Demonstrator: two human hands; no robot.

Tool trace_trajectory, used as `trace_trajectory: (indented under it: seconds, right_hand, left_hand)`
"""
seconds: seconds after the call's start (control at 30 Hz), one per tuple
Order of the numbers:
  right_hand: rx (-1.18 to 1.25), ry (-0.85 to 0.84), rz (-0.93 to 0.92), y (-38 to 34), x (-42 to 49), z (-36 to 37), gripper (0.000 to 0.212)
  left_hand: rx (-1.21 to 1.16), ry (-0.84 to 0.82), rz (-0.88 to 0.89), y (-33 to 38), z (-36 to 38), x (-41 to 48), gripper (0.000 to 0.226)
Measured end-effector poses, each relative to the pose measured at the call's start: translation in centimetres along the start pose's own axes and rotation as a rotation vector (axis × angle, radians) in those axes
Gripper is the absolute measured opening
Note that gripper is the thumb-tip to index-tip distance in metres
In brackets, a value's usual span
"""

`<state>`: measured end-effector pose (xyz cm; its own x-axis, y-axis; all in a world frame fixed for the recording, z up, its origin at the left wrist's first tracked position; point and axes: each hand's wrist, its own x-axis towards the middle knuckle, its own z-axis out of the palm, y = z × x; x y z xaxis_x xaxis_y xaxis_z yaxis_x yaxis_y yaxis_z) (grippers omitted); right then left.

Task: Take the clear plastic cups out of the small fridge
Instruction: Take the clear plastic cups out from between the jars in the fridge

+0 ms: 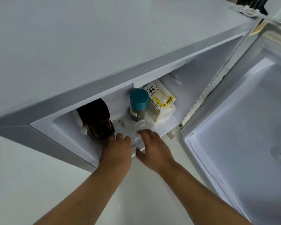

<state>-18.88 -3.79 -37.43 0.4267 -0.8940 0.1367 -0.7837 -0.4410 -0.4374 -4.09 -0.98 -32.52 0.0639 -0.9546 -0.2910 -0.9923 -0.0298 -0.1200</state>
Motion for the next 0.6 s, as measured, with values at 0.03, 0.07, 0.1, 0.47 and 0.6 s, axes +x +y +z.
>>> trace_trajectory:
  seconds: [0.03,0.07,0.1,0.47,0.6]
  right_hand:
    - [0.059,-0.045,-0.020,-0.1,-0.9,0.3,0.072]
    - [0.100,-0.076,-0.021,-0.2,-1.4,0.7,0.079]
    - [0.124,-0.087,0.005,-0.3,-1.6,1.0,0.086]
    - [0.083,0.189,0.383,1.1,3.2,0.2,0.056]
    - [0.075,0.148,0.403,2.0,3.9,0.9,0.052]
  left_hand:
    - [-0.042,0.025,0.008,0.2,-0.4,0.1,0.061]
    - [-0.084,0.073,0.016,0.4,-0.9,0.3,0.069]
    - [-0.119,0.140,0.025,0.6,-1.5,0.6,0.074]
    - [-0.536,0.409,0.139,3.9,-2.3,4.7,0.044]
    - [-0.500,0.371,0.160,4.0,-0.4,5.1,0.047]
